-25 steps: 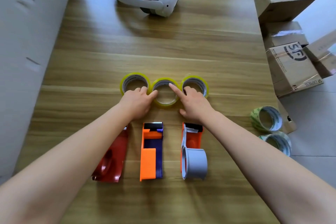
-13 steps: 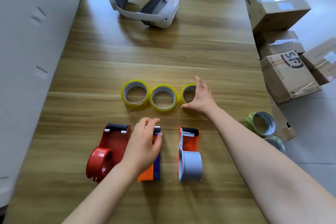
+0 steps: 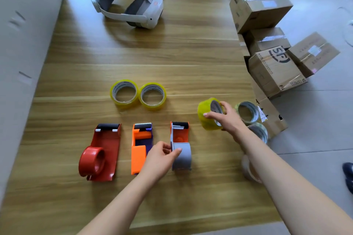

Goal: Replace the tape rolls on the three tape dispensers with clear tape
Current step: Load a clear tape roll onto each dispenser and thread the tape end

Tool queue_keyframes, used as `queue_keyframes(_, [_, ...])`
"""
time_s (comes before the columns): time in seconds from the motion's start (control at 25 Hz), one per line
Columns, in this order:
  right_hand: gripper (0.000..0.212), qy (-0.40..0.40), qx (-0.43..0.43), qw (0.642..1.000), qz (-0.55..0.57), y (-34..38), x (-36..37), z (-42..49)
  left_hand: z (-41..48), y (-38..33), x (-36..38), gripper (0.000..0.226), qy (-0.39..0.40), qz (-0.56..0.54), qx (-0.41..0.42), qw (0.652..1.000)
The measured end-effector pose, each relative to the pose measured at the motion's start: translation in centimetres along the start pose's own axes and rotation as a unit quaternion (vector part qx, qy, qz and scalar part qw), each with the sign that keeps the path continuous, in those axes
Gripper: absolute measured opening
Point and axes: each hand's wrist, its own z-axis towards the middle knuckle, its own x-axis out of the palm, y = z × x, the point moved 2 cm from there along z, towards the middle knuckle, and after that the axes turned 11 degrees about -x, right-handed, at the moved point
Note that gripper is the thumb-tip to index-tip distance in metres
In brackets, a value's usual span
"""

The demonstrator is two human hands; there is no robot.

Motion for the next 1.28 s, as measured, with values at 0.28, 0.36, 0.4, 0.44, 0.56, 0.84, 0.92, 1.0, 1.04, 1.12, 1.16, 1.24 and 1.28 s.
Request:
queue_keyframes(0.28, [0.100, 0.071, 0.073, 0.980, 0.170, -4.7, 0.0, -6.7, -1.1, 1.4, 1.2, 0.025, 0.057, -0.079, 0.019, 0.995])
queue_keyframes(0.36, [0.101, 0.086, 0.062, 0.973, 0.207, -5.8, 0.4, -7.6, -1.0, 1.8, 1.1, 0.030, 0.066, -0.123, 0.023, 0.990])
queue_keyframes(0.4, [0.101, 0.092, 0.060, 0.970, 0.216, -6.3, 0.7, -7.9, -1.2, 1.7, 1.0, 0.031, 0.071, -0.142, 0.024, 0.987])
queue_keyframes(0.44, [0.102, 0.099, 0.055, 0.969, 0.220, -6.8, 1.1, -8.1, -1.3, 1.4, 0.9, 0.030, 0.075, -0.161, 0.019, 0.984])
queue_keyframes(0.56, [0.101, 0.131, 0.026, 0.970, 0.200, -7.9, 2.2, -8.9, -2.0, 0.5, 0.7, 0.022, 0.096, -0.222, -0.001, 0.970])
queue_keyframes(0.84, [0.097, 0.180, -0.029, 0.973, 0.138, -8.1, 4.0, -11.2, -2.7, 0.1, 0.2, 0.022, 0.103, -0.239, -0.010, 0.966])
queue_keyframes(0.92, [0.099, 0.170, -0.037, 0.975, 0.141, -8.2, 4.3, -11.4, -2.8, 0.2, 0.2, 0.023, 0.099, -0.226, -0.009, 0.969])
queue_keyframes(1.0, [0.103, 0.161, -0.045, 0.976, 0.141, -8.3, 4.5, -11.2, -2.8, 0.2, 0.1, 0.025, 0.094, -0.219, -0.011, 0.971])
queue_keyframes(1.04, [0.104, 0.159, -0.049, 0.976, 0.142, -8.3, 4.6, -11.1, -2.9, 0.2, 0.0, 0.026, 0.093, -0.217, -0.013, 0.972])
queue_keyframes(1.12, [0.103, 0.162, -0.055, 0.976, 0.136, -8.1, 4.6, -10.8, -2.9, 0.3, -0.2, 0.027, 0.092, -0.214, -0.014, 0.972])
queue_keyframes(1.16, [0.102, 0.165, -0.059, 0.976, 0.128, -8.1, 4.6, -10.7, -2.9, 0.4, -0.3, 0.027, 0.093, -0.212, -0.014, 0.973])
queue_keyframes(1.24, [0.101, 0.170, -0.069, 0.977, 0.108, -7.8, 4.5, -10.5, -3.0, 0.5, -0.5, 0.029, 0.093, -0.209, -0.014, 0.973])
queue_keyframes(1.28, [0.102, 0.172, -0.074, 0.978, 0.095, -7.6, 4.4, -10.4, -3.0, 0.5, -0.6, 0.030, 0.091, -0.211, -0.015, 0.973])
